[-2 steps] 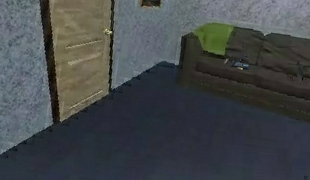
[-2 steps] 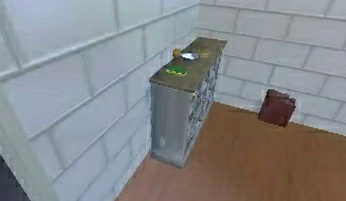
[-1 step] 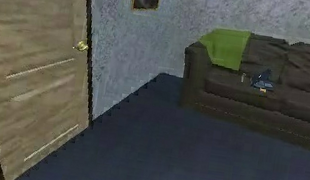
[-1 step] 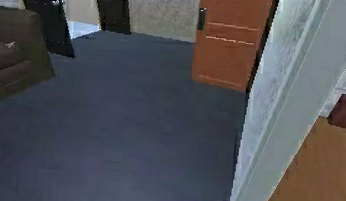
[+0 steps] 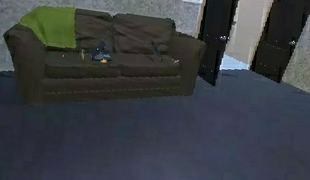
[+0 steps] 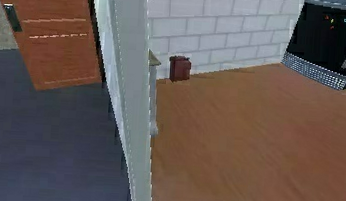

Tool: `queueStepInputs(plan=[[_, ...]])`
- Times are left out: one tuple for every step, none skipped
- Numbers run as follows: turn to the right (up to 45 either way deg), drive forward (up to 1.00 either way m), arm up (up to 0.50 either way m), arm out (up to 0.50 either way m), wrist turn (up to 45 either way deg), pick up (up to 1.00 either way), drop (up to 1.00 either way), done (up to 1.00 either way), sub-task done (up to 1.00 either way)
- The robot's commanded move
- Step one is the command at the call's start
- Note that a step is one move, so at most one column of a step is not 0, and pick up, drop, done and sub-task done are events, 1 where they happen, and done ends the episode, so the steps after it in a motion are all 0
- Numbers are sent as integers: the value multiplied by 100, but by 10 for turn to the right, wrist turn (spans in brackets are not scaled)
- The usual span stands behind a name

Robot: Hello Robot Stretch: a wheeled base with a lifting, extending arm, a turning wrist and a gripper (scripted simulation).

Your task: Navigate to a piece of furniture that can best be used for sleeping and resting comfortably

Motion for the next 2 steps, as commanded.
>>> queueStepInputs(plan=[[120, 0, 0, 0, 0, 0, 0, 0, 0], [0, 50, 0, 0, 0, 0, 0, 0, 0]])
